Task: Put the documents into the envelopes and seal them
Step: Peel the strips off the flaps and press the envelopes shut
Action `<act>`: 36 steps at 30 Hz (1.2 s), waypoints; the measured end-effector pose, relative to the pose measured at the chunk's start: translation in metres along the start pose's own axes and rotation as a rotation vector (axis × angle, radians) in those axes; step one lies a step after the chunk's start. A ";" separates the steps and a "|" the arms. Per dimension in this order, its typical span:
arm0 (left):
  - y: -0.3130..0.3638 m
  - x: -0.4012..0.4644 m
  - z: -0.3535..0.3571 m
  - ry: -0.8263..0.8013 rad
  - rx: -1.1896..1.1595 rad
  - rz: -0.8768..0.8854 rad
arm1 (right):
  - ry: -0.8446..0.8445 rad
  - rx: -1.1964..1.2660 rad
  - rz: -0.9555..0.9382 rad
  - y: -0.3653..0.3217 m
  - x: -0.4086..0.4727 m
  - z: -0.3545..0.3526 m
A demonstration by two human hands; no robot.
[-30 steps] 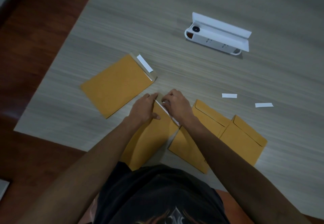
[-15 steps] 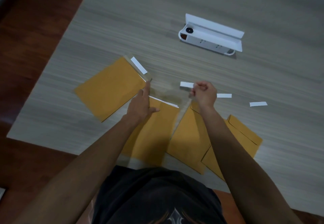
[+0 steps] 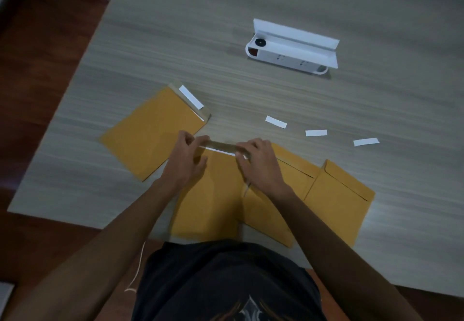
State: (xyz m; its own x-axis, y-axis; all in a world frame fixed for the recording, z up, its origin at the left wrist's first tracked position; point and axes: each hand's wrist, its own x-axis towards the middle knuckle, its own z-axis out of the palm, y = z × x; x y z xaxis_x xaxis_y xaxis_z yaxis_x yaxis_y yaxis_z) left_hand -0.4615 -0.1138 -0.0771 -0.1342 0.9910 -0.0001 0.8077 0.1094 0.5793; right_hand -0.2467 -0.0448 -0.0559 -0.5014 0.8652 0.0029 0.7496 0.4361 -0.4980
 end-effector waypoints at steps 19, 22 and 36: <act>-0.012 -0.010 0.001 0.041 0.113 0.278 | -0.020 -0.185 -0.157 -0.002 -0.030 0.027; -0.011 -0.013 0.001 0.044 0.138 0.284 | -0.023 -0.222 -0.138 -0.006 -0.036 0.030; -0.013 -0.025 0.015 -0.051 0.272 0.401 | -0.014 -0.314 -0.162 -0.009 -0.035 0.034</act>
State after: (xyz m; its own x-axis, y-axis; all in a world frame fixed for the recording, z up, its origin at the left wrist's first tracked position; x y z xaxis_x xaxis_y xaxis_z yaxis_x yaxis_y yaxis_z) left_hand -0.4599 -0.1387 -0.0967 0.2415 0.9608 0.1359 0.9116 -0.2727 0.3076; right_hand -0.2505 -0.0878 -0.0814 -0.6292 0.7758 0.0474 0.7548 0.6244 -0.2010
